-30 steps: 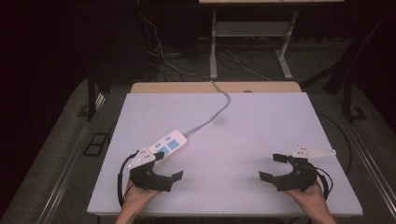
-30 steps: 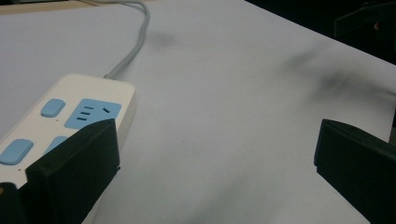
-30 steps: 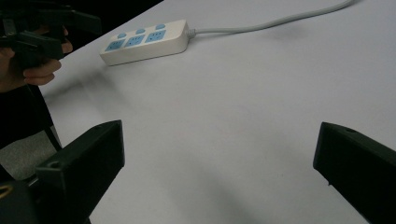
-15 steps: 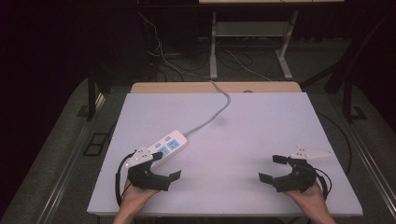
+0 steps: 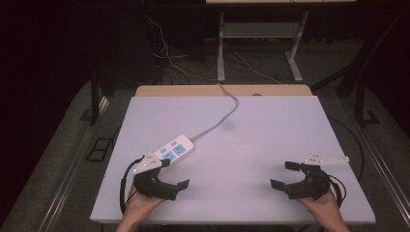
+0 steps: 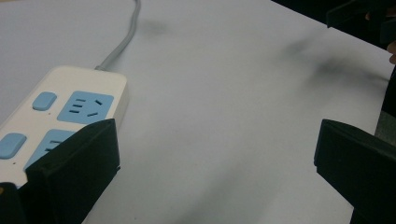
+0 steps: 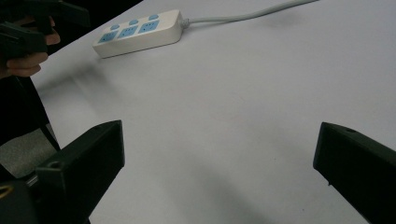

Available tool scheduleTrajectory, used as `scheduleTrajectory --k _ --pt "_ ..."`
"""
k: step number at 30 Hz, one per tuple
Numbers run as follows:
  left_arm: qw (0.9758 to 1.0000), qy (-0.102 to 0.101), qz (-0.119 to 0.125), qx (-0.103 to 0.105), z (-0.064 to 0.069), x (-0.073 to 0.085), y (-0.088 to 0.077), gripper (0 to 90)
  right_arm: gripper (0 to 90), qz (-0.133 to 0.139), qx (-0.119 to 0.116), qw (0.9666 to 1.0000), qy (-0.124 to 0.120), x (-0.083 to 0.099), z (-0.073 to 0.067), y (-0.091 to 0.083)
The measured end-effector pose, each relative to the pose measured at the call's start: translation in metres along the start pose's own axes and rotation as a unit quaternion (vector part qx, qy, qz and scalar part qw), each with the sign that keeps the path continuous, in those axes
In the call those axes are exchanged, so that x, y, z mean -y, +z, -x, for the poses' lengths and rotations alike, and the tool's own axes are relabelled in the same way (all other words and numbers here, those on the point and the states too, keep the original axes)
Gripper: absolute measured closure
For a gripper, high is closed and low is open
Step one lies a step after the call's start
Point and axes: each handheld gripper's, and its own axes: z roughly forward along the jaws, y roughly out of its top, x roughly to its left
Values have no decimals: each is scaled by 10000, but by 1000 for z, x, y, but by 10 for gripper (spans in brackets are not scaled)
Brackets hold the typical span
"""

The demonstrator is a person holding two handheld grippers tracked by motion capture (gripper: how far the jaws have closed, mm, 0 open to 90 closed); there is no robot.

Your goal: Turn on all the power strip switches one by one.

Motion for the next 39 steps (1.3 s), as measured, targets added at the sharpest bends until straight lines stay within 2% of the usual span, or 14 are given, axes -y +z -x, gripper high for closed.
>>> scheduleTrajectory --k 14,20,39 --pt "9996 18 -297 -22 -9 -7 -15 0 20 -60 8 10000 1 1 1 1" --pt "9994 -5 -345 -43 -14 -10 -19 0 20 -72 20 10000 -3 2 1 2" --pt "9983 59 -575 -116 -29 -33 -27 0 20 -30 93 10000 1 2 2 -1"
